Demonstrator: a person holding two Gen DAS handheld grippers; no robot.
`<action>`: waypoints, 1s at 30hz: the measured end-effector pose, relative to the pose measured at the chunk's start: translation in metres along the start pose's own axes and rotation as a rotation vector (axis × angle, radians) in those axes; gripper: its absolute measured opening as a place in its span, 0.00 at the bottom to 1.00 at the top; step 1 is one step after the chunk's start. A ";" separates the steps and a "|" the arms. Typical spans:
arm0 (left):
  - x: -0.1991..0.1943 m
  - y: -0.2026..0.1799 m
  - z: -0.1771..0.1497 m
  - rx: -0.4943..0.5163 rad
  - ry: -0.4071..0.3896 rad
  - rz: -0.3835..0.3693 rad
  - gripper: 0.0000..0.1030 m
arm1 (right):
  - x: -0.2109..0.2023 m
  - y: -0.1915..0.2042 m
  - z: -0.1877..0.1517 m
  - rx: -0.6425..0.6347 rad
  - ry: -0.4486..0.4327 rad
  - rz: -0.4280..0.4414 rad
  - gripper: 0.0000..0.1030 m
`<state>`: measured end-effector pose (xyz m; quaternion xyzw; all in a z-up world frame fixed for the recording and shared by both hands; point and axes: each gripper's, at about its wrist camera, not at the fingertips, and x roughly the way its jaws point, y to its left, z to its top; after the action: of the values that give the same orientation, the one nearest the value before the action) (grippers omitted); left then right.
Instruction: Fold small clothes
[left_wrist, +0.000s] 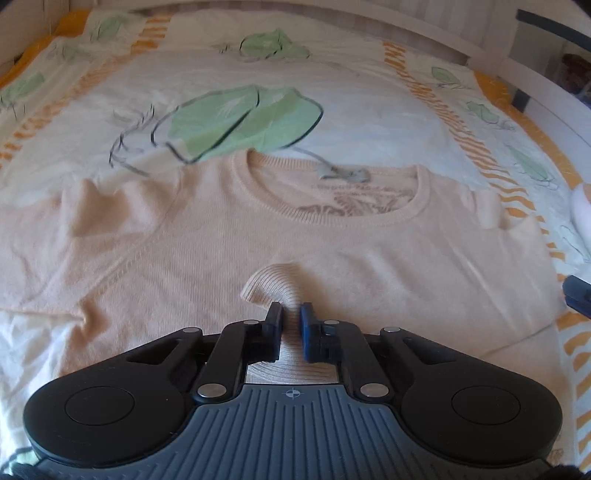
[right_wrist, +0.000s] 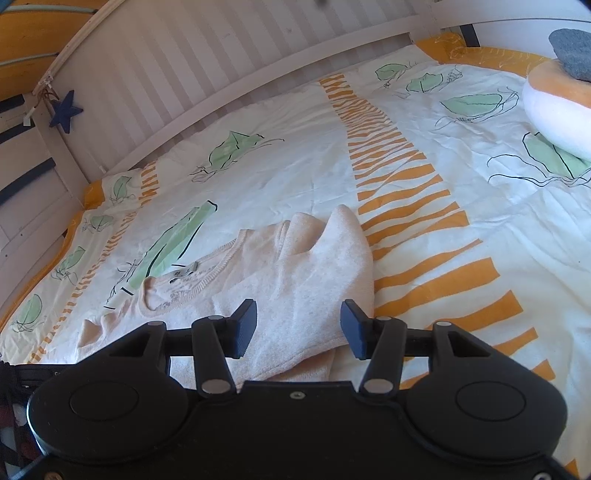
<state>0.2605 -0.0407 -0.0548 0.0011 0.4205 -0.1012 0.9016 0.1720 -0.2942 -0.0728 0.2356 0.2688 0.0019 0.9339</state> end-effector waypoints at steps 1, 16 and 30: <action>-0.005 -0.004 0.002 0.022 -0.019 0.018 0.09 | 0.000 0.000 0.000 0.001 -0.001 -0.002 0.57; -0.011 0.025 0.032 0.056 -0.076 0.156 0.09 | 0.012 -0.005 0.023 0.003 0.035 -0.025 0.58; 0.001 0.036 0.030 0.066 -0.078 0.179 0.10 | 0.083 -0.030 0.052 0.031 0.106 0.056 0.53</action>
<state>0.2903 -0.0084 -0.0391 0.0642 0.3796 -0.0341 0.9223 0.2655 -0.3323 -0.0889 0.2569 0.3111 0.0364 0.9143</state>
